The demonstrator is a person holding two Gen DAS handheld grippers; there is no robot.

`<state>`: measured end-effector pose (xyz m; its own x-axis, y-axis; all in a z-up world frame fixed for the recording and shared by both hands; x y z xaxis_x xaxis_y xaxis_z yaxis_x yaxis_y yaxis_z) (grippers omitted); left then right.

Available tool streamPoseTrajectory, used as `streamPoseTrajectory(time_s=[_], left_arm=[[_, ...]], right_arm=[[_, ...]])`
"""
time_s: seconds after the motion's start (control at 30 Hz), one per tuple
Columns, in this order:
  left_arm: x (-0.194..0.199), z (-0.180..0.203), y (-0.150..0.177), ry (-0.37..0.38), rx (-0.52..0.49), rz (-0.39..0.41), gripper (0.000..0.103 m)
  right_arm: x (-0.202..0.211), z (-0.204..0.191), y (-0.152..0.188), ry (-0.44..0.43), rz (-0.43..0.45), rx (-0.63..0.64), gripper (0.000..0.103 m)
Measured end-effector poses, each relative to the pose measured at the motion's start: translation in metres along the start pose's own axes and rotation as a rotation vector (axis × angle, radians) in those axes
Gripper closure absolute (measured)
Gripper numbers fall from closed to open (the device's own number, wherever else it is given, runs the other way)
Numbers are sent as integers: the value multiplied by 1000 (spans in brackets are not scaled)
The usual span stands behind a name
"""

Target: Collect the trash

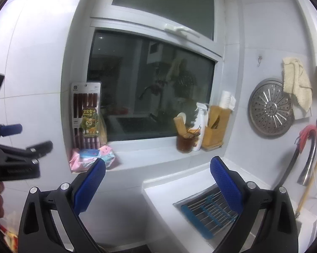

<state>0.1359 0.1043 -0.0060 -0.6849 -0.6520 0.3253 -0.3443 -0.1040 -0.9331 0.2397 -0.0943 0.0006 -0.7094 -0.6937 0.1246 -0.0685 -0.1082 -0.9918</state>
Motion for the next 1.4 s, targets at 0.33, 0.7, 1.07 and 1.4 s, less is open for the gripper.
streamPoseTrajectory(time_s=[0.33,0.7,1.07,1.4], left_arm=[[7,-14,2,-33,35,-40,6],[10,-16,-1,-40,33,-28,6],[13,-7,-3,-4,19,-6,6],[12,-3,0,35,53,-6,6]], right_arm=[[0,-18,-10,-76,30,-48,6],[1,-14,-24,-38,79,-61,6],[8,-11,-27,9,118,-26,6],[11,9,-27,50,144,-127,6]])
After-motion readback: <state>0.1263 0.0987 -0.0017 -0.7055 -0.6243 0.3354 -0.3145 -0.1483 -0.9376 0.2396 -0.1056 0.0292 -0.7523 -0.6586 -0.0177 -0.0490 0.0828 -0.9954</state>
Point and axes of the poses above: each gripper's, at about its wrist camera, not at the fingertips, and x roughly against the way its jaws point, z to its right, y to its underside, the point moved 3 cm from there along -x, roughly the way its jaws point, and after that the axes turned 10 degrees about z, right-handed, at the moved point
